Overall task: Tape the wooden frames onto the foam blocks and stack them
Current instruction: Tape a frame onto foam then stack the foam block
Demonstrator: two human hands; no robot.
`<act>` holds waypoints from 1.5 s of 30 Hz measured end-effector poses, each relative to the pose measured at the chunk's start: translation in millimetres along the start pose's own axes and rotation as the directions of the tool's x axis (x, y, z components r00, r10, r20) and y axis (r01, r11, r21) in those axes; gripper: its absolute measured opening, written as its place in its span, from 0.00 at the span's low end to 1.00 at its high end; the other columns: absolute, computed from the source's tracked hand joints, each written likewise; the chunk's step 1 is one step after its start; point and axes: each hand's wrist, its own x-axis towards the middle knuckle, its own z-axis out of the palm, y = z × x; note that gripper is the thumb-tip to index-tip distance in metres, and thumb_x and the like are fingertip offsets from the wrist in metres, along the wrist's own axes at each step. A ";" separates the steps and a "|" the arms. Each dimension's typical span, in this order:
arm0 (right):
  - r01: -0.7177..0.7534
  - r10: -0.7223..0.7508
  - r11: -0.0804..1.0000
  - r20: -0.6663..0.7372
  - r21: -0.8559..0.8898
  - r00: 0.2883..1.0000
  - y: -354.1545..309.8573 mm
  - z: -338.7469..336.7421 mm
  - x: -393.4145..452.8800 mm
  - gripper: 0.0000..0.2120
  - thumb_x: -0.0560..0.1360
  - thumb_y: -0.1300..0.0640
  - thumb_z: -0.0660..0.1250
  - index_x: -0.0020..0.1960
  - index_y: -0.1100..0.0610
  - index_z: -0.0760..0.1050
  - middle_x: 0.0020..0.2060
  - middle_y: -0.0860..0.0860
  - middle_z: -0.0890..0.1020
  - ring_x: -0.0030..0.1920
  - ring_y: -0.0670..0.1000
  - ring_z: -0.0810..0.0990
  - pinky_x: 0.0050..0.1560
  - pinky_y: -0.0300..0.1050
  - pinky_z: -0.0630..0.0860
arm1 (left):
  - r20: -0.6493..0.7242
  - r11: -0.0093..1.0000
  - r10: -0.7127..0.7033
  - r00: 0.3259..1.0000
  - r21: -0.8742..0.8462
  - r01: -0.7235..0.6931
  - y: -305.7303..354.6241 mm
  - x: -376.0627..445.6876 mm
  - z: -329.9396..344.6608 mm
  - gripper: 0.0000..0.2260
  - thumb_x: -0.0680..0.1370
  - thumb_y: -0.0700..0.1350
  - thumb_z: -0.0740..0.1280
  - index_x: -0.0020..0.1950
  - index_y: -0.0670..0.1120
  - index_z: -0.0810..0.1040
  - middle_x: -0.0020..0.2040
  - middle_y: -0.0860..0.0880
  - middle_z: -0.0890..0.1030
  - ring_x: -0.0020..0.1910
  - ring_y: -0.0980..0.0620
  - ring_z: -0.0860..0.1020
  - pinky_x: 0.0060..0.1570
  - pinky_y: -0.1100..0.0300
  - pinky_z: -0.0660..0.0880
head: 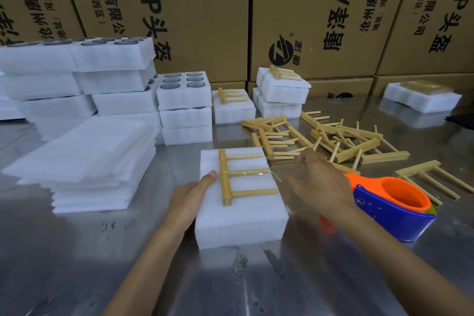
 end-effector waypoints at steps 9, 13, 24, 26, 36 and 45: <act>-0.095 0.089 0.976 -0.036 -0.196 0.995 -6.7 4.7 1.9 0.25 0.71 0.40 0.69 0.61 0.53 0.68 0.57 0.51 0.77 0.54 0.55 0.79 0.37 0.45 0.67 | 0.055 0.998 0.007 0.998 -0.067 -0.004 -4.3 0.7 -2.7 0.21 0.73 0.65 0.69 0.48 0.48 0.85 0.44 0.51 0.87 0.45 0.48 0.85 0.55 0.51 0.79; -0.073 0.079 0.970 0.014 -0.232 0.997 -14.0 4.0 6.1 0.26 0.71 0.48 0.73 0.64 0.55 0.67 0.59 0.53 0.75 0.57 0.55 0.78 0.41 0.46 0.69 | 0.067 0.996 0.006 0.998 -0.093 0.000 -2.7 -0.1 -2.6 0.21 0.72 0.66 0.70 0.48 0.48 0.85 0.42 0.52 0.87 0.42 0.50 0.86 0.50 0.53 0.80; -0.022 0.044 0.994 0.205 -0.108 0.978 -29.1 19.0 9.0 0.28 0.75 0.51 0.70 0.69 0.56 0.62 0.63 0.55 0.73 0.60 0.57 0.76 0.50 0.51 0.74 | 0.127 0.987 0.008 0.992 -0.159 0.012 3.0 -5.0 -4.9 0.19 0.72 0.64 0.72 0.46 0.49 0.86 0.40 0.53 0.87 0.37 0.55 0.85 0.37 0.59 0.75; -0.056 0.065 0.997 0.188 -0.051 0.980 -22.1 18.1 6.3 0.26 0.75 0.48 0.70 0.66 0.55 0.63 0.62 0.53 0.73 0.60 0.56 0.75 0.48 0.50 0.73 | 0.126 0.987 0.005 0.992 -0.160 0.015 3.1 -5.5 -4.1 0.19 0.73 0.64 0.71 0.47 0.49 0.85 0.39 0.54 0.87 0.37 0.56 0.85 0.38 0.59 0.76; -0.141 0.113 0.969 0.145 0.201 0.983 -17.4 21.5 -10.6 0.23 0.74 0.47 0.71 0.64 0.54 0.68 0.59 0.51 0.76 0.60 0.54 0.76 0.55 0.55 0.76 | 0.158 0.899 0.101 0.982 -0.438 -0.022 6.5 -10.0 7.6 0.31 0.69 0.64 0.74 0.68 0.55 0.72 0.56 0.51 0.85 0.52 0.49 0.85 0.52 0.46 0.81; -0.339 0.166 0.410 0.296 0.847 0.941 -36.3 -8.8 -8.5 0.13 0.81 0.57 0.64 0.43 0.48 0.84 0.43 0.49 0.87 0.47 0.52 0.86 0.46 0.51 0.83 | 0.365 0.735 0.231 0.902 -0.673 0.084 15.6 -8.1 16.4 0.25 0.73 0.58 0.75 0.67 0.49 0.79 0.63 0.43 0.81 0.62 0.40 0.80 0.62 0.38 0.75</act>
